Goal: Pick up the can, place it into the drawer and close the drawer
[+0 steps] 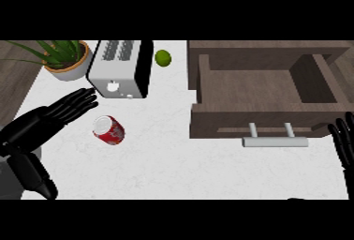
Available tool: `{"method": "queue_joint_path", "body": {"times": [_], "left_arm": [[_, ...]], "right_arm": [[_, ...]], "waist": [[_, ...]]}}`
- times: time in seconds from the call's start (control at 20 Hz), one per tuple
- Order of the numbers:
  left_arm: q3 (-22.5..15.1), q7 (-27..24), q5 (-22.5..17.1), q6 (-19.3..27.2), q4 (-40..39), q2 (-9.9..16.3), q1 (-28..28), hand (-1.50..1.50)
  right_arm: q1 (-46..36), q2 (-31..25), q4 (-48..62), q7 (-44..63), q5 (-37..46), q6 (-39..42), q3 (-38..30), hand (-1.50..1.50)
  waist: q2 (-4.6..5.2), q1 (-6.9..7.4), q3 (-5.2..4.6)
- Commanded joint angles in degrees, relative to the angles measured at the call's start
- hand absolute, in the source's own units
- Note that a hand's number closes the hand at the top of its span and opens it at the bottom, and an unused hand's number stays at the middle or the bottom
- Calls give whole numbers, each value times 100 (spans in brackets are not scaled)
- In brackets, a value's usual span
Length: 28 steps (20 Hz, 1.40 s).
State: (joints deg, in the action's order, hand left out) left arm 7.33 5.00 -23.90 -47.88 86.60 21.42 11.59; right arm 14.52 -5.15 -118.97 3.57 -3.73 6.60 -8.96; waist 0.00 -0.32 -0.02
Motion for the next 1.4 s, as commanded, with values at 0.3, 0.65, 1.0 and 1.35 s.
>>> {"method": "queue_joint_path", "body": {"times": [0.3,0.65,1.0,1.35], "left_arm": [[187,-898,1048,-237,-809,-251,77,-150],[108,-2084,2190,-34,-2204,-366,708,-150],[117,-3201,2782,88,-3105,-99,817,-150],[-100,-4176,3329,384,-4274,172,1112,-150]], "right_arm": [[97,168,73,-222,85,228,-64,-150],[-64,160,347,-413,113,322,-172,-150],[-150,99,148,44,107,329,-257,-150],[208,433,188,-482,354,366,3,-150]], "waist": [[-1,7,2],[7,-14,0],[7,-13,-1],[12,-35,-3]]}}
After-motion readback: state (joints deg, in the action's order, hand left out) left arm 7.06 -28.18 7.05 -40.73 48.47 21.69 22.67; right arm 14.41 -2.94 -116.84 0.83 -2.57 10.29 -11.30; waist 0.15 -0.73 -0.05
